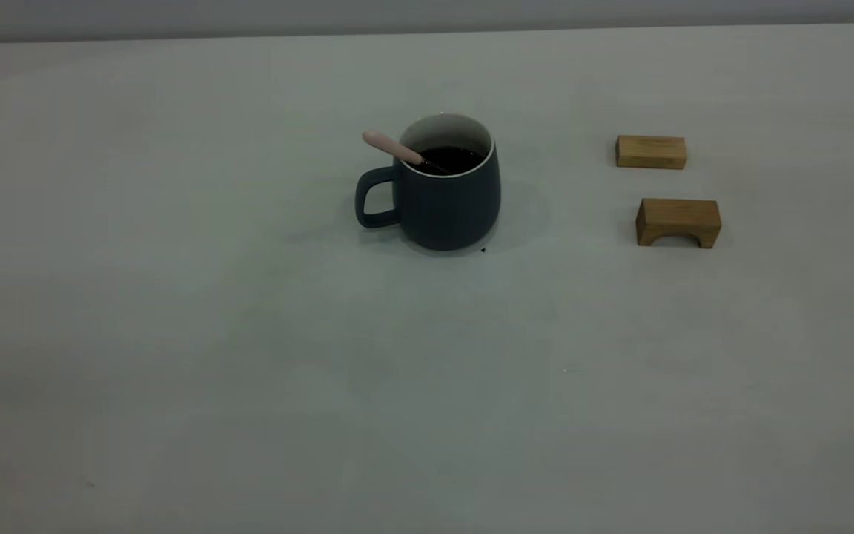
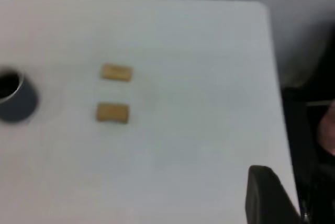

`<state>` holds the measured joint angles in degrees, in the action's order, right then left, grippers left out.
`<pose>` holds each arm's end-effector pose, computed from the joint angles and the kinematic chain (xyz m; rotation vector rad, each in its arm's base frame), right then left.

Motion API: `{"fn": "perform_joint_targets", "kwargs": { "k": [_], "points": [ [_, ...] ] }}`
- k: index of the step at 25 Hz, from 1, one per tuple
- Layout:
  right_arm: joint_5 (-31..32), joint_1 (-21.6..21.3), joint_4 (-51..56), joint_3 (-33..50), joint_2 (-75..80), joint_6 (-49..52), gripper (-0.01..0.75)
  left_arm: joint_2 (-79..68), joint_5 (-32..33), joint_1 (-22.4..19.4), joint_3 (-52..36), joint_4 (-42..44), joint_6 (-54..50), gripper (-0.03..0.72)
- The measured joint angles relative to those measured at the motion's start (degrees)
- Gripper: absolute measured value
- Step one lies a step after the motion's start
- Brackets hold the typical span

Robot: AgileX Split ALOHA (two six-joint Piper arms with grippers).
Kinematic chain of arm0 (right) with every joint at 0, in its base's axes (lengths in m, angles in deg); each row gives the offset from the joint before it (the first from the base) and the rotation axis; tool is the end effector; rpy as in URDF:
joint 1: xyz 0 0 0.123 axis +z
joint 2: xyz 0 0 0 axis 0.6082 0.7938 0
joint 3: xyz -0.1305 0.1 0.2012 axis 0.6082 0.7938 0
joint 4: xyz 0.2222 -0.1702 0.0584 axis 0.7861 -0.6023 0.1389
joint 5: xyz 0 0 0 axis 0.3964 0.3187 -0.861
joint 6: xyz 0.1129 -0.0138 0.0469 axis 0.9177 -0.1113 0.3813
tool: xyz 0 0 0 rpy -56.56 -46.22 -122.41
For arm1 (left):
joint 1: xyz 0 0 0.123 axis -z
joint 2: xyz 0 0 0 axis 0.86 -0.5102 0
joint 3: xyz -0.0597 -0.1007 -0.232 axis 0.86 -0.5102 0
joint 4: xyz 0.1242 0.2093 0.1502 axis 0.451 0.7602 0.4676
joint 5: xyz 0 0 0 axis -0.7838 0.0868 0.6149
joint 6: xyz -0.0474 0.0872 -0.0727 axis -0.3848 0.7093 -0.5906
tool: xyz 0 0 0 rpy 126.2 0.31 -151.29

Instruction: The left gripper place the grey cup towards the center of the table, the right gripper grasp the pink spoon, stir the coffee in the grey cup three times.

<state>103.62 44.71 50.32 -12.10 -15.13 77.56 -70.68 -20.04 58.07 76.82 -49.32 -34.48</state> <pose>0.1114 -0.0063 0.3839 -0.0153 2.1807 -0.0946 0.0738 -0.0086 0.2694 0.0864 2.1033 -0.0400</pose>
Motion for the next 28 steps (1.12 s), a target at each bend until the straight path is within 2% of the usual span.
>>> {"fn": "perform_joint_targets", "kwargs": {
  "k": [3, 6, 11, 16, 28],
  "points": [
    [0.0, -3.6, 1.0, 4.4, -7.8, 0.8, 0.236, 0.0, 0.0, 0.0, 0.0, 0.0, 0.0, 0.568],
    [-0.3, -4.9, 3.8, 10.0, -14.2, 1.1, 0.236, 0.0, 0.0, 0.0, 0.0, 0.0, 0.0, 0.568],
    [-4.4, -5.2, 6.3, 20.6, -20.5, 1.5, 0.237, 0.0, 0.0, 0.0, 0.0, 0.0, 0.0, 0.568],
    [-5.9, -5.3, 6.5, 28.9, -23.9, 1.5, 0.237, 0.0, 0.0, 0.0, 0.0, 0.0, 0.0, 0.568],
    [-5.8, -5.3, 6.3, 30.4, -25.0, 0.4, 0.237, 0.0, 0.0, 0.0, 0.0, 0.0, 0.0, 0.568]
  ]
}}
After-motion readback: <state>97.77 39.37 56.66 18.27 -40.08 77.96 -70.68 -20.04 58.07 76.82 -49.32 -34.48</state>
